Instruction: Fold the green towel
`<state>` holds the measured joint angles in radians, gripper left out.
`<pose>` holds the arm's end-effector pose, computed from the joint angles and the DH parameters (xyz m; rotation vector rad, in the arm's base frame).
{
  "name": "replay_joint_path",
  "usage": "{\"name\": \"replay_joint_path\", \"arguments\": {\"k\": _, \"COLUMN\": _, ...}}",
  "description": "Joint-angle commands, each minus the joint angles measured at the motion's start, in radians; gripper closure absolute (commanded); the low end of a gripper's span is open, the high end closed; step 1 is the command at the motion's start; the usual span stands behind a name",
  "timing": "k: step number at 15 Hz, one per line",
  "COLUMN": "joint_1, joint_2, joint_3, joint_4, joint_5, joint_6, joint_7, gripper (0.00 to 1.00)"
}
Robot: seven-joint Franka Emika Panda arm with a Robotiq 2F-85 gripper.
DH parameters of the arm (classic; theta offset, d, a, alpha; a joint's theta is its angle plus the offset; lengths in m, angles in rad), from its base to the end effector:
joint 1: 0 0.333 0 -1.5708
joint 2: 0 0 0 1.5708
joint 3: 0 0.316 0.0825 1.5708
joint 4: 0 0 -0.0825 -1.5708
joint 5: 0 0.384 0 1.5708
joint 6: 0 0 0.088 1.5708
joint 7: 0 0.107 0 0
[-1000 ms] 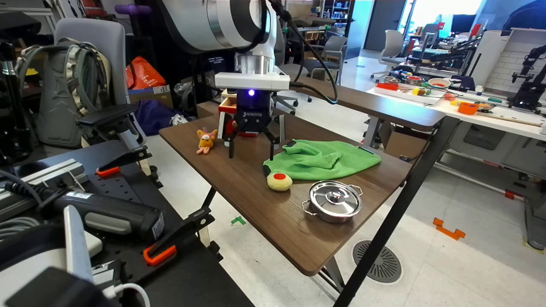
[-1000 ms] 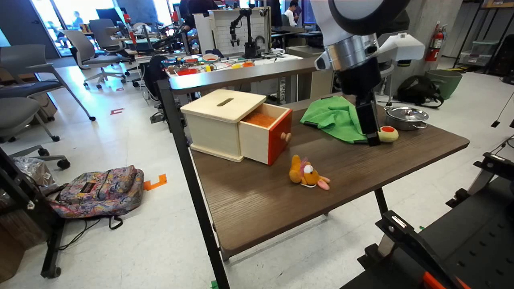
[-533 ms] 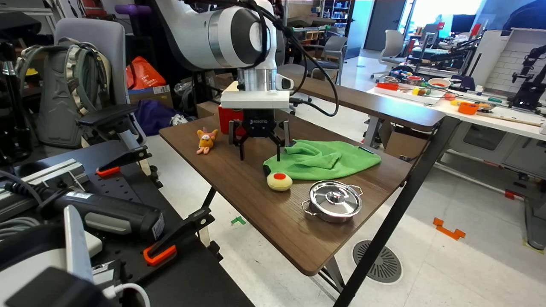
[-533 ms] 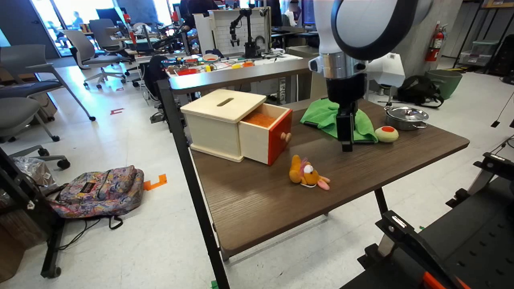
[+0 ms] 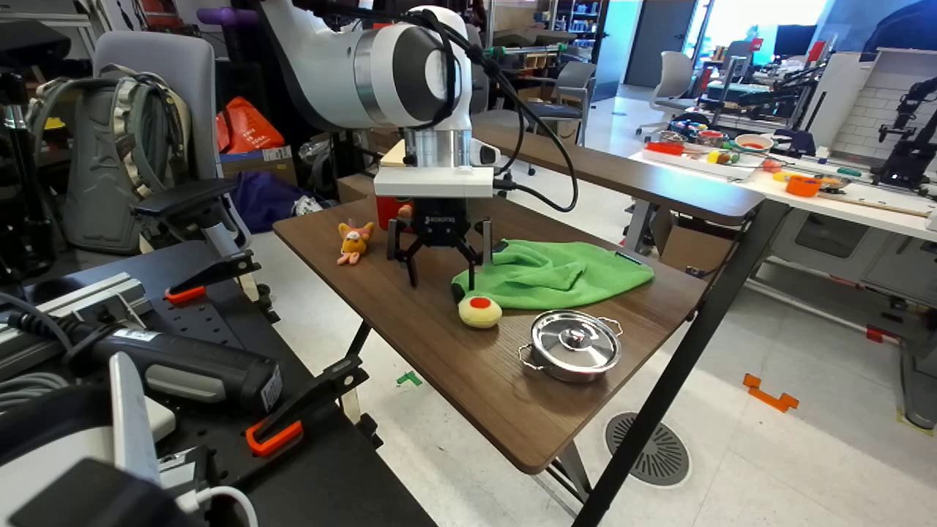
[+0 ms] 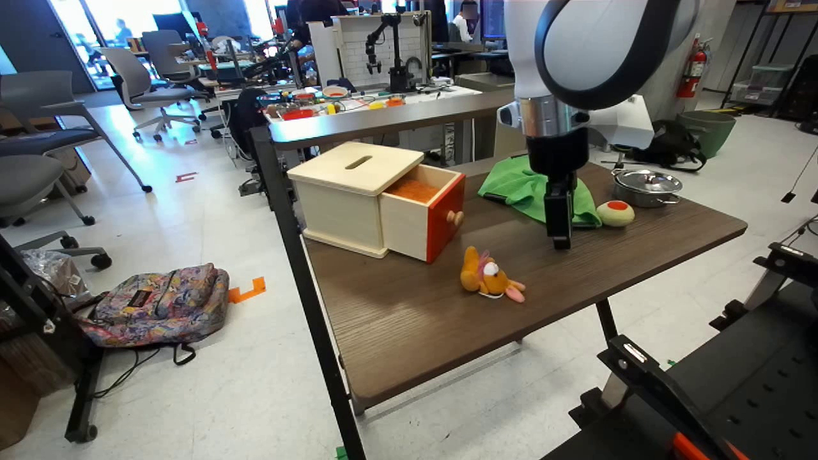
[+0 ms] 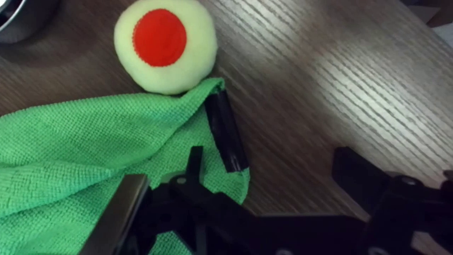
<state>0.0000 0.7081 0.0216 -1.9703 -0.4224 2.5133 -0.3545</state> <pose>0.5820 0.0163 0.0925 2.7560 1.0617 -0.2839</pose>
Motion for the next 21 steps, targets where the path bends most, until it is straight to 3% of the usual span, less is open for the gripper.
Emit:
{"name": "replay_joint_path", "arguments": {"k": 1, "joint_1": 0.017, "joint_2": -0.006, "joint_3": -0.016, "joint_4": -0.007, "joint_5": -0.011, "joint_6": -0.018, "joint_7": -0.018, "gripper": 0.39}}
{"name": "replay_joint_path", "arguments": {"k": 9, "joint_1": 0.023, "joint_2": -0.011, "joint_3": -0.025, "joint_4": -0.004, "joint_5": -0.02, "joint_6": -0.031, "joint_7": -0.027, "gripper": 0.99}}
{"name": "replay_joint_path", "arguments": {"k": 21, "joint_1": 0.085, "joint_2": -0.084, "joint_3": -0.008, "joint_4": -0.061, "joint_5": -0.021, "joint_6": -0.111, "joint_7": 0.019, "gripper": 0.97}}
